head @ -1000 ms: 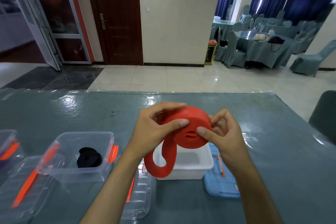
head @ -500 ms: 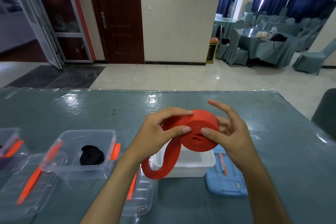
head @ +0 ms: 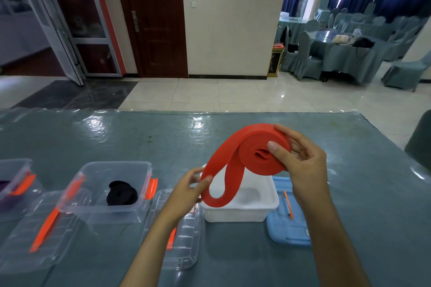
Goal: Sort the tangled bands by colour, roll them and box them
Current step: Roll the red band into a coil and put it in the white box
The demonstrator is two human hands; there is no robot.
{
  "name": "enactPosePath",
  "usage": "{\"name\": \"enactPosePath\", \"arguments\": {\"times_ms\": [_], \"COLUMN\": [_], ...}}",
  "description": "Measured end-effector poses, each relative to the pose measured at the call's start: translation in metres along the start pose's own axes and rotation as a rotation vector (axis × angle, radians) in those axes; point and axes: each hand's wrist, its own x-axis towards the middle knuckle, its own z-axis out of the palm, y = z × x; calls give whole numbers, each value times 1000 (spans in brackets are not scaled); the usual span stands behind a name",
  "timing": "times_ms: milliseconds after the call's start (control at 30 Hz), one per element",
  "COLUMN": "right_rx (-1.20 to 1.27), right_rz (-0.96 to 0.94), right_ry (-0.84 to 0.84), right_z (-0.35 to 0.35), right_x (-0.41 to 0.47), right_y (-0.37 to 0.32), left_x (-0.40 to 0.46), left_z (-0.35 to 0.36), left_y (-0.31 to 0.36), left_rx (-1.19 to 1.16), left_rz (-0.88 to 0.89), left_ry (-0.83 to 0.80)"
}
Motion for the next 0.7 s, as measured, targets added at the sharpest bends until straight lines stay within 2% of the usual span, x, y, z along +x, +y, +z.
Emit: {"name": "enactPosePath", "arguments": {"times_ms": [67,200,300,500,633,700], "right_rx": [10,-5,-40,-112,-140,-132], "right_rz": [12,24,27,36,51,57], "right_ry": [15,65,125,223,270,277], "right_z": [-2,-9,-16,-19,-16,-20], "right_x": [1,3,5,8,6,5], "right_y": [3,9,16,38,51,53], "left_x": [0,0,1,2,4,6], "left_z": [3,2,-3,-13,-13,-17], "left_y": [-11,-12,-5,2,7,8], "left_rx": [-91,-291,-388,-525,-830,-870], "left_rz": [-27,-33,-3,58,82,56], "left_ry": [-13,109,130,-31,-167,-131]}}
